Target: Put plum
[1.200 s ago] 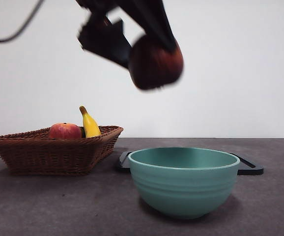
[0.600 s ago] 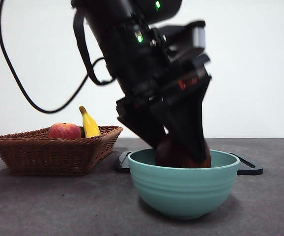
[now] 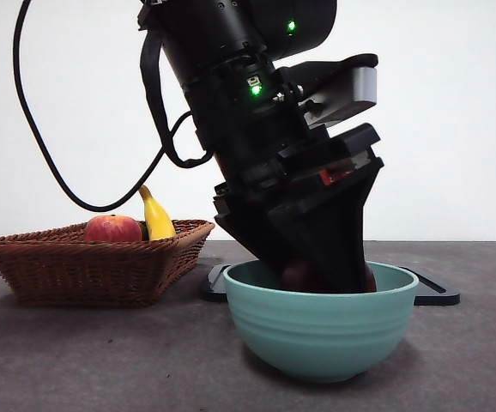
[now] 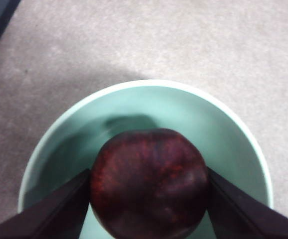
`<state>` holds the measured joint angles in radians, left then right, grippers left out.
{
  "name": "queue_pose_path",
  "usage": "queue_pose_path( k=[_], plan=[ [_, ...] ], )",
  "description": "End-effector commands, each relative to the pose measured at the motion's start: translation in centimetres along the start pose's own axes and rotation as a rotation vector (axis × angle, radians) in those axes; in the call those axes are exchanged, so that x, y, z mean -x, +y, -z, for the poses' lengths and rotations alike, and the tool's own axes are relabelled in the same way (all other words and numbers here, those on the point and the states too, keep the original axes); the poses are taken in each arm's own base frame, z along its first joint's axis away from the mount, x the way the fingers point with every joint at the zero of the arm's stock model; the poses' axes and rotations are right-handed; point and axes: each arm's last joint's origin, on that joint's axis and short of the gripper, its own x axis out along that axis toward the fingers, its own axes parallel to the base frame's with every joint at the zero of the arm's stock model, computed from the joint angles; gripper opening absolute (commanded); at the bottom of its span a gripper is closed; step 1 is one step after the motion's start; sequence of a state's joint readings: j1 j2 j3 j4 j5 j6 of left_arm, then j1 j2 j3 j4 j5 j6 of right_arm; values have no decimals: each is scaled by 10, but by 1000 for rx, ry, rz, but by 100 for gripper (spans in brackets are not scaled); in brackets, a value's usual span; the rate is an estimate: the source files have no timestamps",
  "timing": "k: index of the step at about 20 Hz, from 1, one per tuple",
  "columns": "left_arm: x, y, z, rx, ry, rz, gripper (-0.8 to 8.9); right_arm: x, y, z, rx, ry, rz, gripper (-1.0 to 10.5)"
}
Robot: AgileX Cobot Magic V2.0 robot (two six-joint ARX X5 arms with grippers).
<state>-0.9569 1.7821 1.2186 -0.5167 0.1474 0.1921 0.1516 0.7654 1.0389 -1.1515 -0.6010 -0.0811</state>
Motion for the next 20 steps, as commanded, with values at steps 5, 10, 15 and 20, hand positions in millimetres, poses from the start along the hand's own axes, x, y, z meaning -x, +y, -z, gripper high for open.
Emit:
queue_pose_path(
  k=[5,10,15,20],
  plan=[
    [-5,-4,-4,-39,3,7,406,3,2,-4,12,-16,-3,436],
    [11,-6,-8,-43,-39,-2,405,3,2,-4,12,-16,-3,436],
    [65,-2,-14,-14,-187,-46,405,3,2,-4,12,-16,-3,436],
    [136,13,-3,101,-347,-123,405,3,2,-4,13,-16,-2,436]
  ],
)
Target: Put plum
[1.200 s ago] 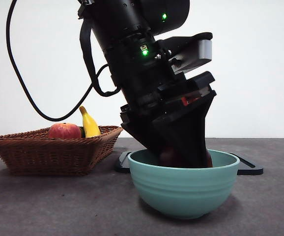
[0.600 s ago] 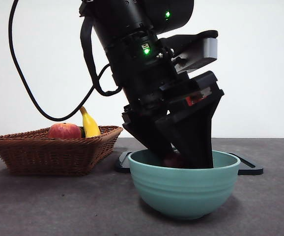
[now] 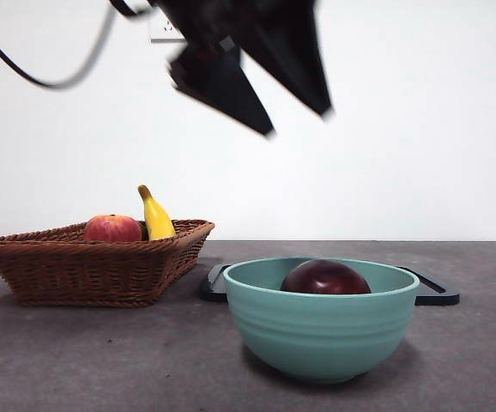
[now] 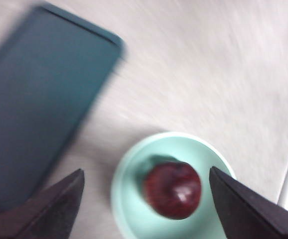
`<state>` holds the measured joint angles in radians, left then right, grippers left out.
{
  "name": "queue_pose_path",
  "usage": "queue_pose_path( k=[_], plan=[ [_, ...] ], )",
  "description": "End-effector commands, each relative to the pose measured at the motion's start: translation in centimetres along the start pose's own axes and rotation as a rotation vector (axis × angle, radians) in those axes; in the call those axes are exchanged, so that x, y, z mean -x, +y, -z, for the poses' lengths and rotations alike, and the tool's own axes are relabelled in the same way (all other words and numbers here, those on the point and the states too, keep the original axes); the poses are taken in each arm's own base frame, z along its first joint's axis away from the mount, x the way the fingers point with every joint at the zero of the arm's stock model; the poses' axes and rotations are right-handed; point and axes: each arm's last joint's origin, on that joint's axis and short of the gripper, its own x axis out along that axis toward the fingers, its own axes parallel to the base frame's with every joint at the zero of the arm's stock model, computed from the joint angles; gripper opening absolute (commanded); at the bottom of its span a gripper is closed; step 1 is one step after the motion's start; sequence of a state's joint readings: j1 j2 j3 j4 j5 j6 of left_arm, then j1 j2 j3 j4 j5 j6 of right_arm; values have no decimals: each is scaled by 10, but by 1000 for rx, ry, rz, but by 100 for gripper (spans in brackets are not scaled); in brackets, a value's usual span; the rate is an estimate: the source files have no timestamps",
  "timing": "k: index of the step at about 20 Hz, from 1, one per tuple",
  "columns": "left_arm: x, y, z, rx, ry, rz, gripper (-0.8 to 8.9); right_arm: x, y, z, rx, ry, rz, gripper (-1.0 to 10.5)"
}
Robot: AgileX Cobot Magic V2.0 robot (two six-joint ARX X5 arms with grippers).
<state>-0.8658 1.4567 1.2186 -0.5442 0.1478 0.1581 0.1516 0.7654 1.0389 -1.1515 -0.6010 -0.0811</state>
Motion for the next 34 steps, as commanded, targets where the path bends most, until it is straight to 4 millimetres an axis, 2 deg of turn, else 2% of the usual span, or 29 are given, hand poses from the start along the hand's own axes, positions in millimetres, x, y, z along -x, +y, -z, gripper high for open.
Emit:
queue_pose_path(
  k=[1,5,7,9,12,15,19,21,27,31,34],
  plan=[
    [34,8,-7,62,-82,-44,405,3,2,-4,13,-16,-2,436],
    [88,27,3,136,-161,-120,405,3,2,-4,13,-16,-2,436],
    [111,34,12,181,-181,-98,404,3,2,-4,14,-18,-1,436],
    [128,38,23,223,-176,-76,404,3,2,-5,21,-29,0,436],
    [140,41,39,265,-147,-28,404,3,2,-7,31,-44,0,436],
    [136,37,59,297,-128,99,404,3,2,-8,32,-46,0,436],
    [113,29,93,344,-65,256,404,1,1,-9,25,-37,-1,436],
    [106,27,102,361,-38,294,404,-1,-1,-9,9,-28,-1,435],
    [106,27,102,359,-42,293,404,-21,-13,2,-66,34,-6,434],
    [106,27,102,357,-44,292,404,-55,-30,14,-164,58,-26,405],
    [106,27,102,357,-44,292,404,-81,-35,13,-185,80,-34,366]
  ],
)
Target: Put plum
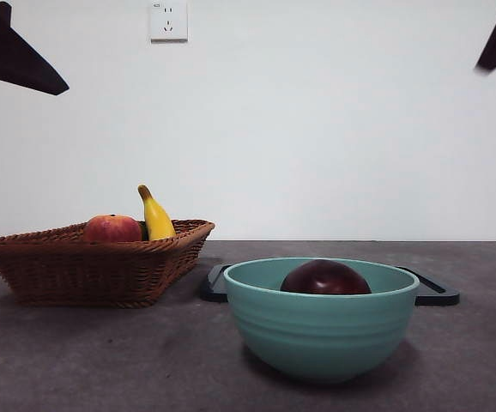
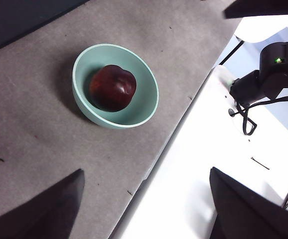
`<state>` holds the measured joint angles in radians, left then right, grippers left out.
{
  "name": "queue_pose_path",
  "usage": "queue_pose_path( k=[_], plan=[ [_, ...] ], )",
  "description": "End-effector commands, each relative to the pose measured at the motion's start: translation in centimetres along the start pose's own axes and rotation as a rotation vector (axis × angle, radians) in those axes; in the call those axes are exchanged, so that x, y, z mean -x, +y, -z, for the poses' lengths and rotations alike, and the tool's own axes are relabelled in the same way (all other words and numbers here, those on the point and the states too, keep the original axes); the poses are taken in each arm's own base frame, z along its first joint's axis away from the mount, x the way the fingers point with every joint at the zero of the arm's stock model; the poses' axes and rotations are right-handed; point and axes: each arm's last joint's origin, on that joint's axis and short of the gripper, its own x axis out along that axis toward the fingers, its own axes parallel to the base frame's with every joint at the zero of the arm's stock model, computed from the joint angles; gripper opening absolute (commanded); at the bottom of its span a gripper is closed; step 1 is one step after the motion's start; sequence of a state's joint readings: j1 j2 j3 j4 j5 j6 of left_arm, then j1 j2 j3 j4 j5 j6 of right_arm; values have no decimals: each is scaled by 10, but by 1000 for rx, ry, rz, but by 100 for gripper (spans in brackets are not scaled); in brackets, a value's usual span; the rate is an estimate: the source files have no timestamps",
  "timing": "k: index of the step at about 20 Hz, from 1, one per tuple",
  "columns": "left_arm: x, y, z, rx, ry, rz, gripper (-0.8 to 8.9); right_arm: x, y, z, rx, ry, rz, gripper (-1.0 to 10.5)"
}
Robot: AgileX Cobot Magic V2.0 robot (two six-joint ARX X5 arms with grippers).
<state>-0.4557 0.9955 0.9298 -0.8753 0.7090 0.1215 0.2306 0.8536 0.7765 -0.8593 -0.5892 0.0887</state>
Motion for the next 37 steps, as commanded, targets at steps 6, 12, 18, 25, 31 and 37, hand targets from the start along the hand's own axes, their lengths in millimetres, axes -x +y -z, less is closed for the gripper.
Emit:
queue_pose_path(
  k=[6,12,18,25,31,37],
  plan=[
    [1,-1,-3,-34,-11,7,404,-65,3,-20,31,82,96,333],
    [1,-1,-3,-37,-11,7,403,-115,5,-20,93,158,201,305],
    [1,-1,-4,-37,-11,7,403,-143,3,-18,111,181,237,180],
    [1,-1,-4,-38,-12,7,403,-150,4,-18,119,182,218,9],
    [1,-1,-4,-38,-12,7,404,-137,16,-32,111,122,179,9],
    [1,-1,-4,-37,-11,7,404,-112,16,-79,82,-12,202,8]
  ],
)
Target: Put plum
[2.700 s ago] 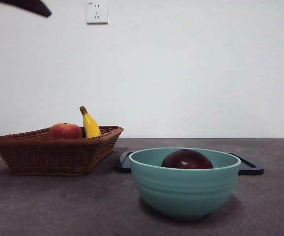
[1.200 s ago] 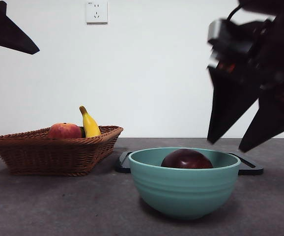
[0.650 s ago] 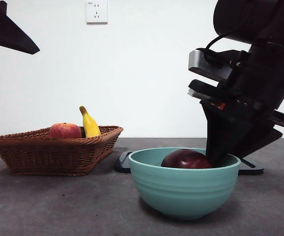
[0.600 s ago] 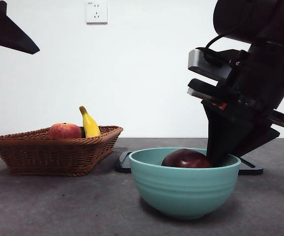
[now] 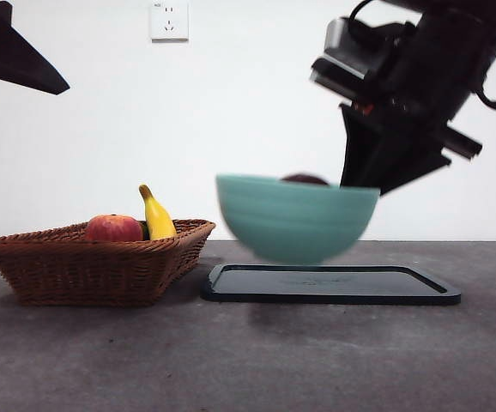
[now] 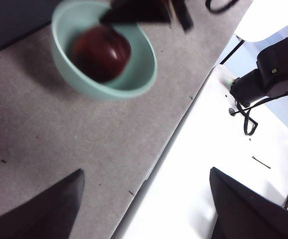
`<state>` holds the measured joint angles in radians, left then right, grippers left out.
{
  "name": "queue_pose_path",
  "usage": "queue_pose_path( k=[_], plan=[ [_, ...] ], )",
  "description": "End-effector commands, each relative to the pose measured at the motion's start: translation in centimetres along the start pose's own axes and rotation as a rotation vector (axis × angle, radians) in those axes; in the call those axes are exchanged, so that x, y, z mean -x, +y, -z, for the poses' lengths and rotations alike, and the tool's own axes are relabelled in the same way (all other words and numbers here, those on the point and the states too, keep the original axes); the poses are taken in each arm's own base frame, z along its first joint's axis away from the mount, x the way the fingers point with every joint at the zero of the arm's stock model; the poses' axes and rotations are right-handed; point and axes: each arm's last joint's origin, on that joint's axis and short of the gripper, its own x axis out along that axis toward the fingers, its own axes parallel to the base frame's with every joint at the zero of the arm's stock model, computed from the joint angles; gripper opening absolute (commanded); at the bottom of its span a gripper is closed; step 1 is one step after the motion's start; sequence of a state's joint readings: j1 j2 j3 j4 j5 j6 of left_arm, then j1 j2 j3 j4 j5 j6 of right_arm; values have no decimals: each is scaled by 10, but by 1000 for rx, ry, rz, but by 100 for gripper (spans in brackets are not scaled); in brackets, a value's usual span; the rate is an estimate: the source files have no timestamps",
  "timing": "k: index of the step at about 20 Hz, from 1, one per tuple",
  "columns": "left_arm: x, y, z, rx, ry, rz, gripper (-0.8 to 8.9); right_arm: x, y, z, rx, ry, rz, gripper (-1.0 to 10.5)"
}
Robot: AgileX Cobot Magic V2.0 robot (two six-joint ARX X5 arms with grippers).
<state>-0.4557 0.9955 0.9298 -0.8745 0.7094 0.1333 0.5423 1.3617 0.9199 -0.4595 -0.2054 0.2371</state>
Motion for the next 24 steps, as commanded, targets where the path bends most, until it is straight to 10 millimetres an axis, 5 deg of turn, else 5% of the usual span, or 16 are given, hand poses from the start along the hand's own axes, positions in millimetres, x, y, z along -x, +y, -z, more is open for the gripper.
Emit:
queue_pose_path(
  k=[1,6,10,17,24],
  plan=[
    [1,-1,-3,-25,-10,7,404,7,-7,-21,-26,-62,13,9],
    [1,-1,-3,-25,-10,7,404,7,-35,-64,-63,-110,76,8],
    [1,-1,-3,-24,-10,7,404,-18,-59,-87,-105,-90,110,9],
    [1,-1,-3,-23,-9,7,404,-77,-84,-92,-126,-19,134,9],
    [1,-1,-3,-25,-11,7,404,-84,-89,-89,-136,-2,139,48]
  ],
)
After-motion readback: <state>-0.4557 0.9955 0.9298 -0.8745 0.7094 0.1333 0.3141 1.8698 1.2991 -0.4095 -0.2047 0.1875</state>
